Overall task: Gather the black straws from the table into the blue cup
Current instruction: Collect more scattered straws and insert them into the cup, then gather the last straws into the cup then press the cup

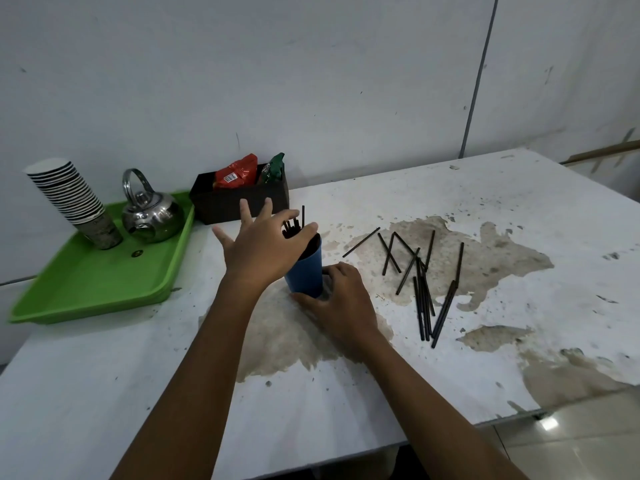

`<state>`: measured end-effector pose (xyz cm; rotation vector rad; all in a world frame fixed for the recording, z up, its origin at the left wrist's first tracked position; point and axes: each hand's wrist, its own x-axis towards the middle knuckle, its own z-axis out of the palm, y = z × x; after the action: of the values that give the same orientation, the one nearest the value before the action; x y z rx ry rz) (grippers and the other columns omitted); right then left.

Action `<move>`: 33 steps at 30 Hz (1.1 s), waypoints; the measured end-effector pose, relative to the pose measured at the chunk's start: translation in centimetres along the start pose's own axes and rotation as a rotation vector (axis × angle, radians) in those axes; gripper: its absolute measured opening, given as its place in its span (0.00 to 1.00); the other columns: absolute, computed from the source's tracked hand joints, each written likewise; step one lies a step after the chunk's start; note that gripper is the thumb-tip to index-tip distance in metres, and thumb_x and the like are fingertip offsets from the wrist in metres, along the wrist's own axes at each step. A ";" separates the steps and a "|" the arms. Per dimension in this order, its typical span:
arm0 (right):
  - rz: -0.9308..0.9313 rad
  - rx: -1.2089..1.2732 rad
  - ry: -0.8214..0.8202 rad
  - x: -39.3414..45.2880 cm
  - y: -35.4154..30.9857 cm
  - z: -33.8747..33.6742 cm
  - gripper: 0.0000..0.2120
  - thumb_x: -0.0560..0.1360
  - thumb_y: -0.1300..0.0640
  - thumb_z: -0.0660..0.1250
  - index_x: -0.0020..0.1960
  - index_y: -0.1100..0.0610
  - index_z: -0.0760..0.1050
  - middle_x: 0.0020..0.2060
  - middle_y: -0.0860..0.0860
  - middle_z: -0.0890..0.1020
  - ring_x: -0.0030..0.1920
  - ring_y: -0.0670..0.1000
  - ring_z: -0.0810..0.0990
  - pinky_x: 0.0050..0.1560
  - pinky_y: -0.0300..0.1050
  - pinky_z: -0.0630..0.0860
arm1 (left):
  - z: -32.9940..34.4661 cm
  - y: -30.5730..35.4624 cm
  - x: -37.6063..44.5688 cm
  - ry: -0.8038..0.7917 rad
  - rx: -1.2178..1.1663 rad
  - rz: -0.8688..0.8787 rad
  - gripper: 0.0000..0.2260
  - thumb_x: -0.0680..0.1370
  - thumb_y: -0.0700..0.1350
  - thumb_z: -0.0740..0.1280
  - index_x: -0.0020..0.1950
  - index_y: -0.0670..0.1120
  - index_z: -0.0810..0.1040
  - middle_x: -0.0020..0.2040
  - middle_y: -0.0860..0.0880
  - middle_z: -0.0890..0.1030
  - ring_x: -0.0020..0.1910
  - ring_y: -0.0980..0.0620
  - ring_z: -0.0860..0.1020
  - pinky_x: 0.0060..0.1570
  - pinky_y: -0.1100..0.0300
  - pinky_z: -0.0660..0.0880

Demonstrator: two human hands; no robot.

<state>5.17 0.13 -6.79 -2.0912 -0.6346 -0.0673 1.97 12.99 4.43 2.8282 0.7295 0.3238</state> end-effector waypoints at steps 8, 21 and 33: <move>-0.004 -0.005 -0.003 0.0 0.0 0.0 0.30 0.67 0.34 0.71 0.61 0.51 0.76 0.54 0.44 0.75 0.52 0.40 0.70 0.41 0.31 0.69 | -1.0 0.2 -0.9 0.122 -0.676 0.034 0.28 0.78 0.67 0.50 0.77 0.60 0.61 0.78 0.57 0.60 0.79 0.52 0.46 0.75 0.38 0.46; 0.001 -0.017 -0.016 0.0 0.0 0.0 0.31 0.67 0.35 0.72 0.62 0.53 0.74 0.56 0.46 0.76 0.54 0.42 0.72 0.48 0.37 0.76 | 0.4 -0.2 -0.7 0.093 -0.163 0.229 0.19 0.84 0.53 0.50 0.73 0.55 0.68 0.74 0.52 0.70 0.77 0.49 0.61 0.71 0.41 0.65; -0.012 -0.028 -0.057 0.0 -0.2 0.1 0.25 0.68 0.33 0.69 0.55 0.50 0.74 0.48 0.44 0.75 0.49 0.44 0.71 0.42 0.37 0.72 | 2.3 -0.8 -1.7 0.111 -0.178 0.346 0.25 0.81 0.61 0.48 0.78 0.57 0.60 0.77 0.55 0.65 0.75 0.50 0.65 0.69 0.45 0.69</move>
<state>5.08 0.34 -6.71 -2.1230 -0.6842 -0.0239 0.76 12.48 1.82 2.7713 0.2110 0.5723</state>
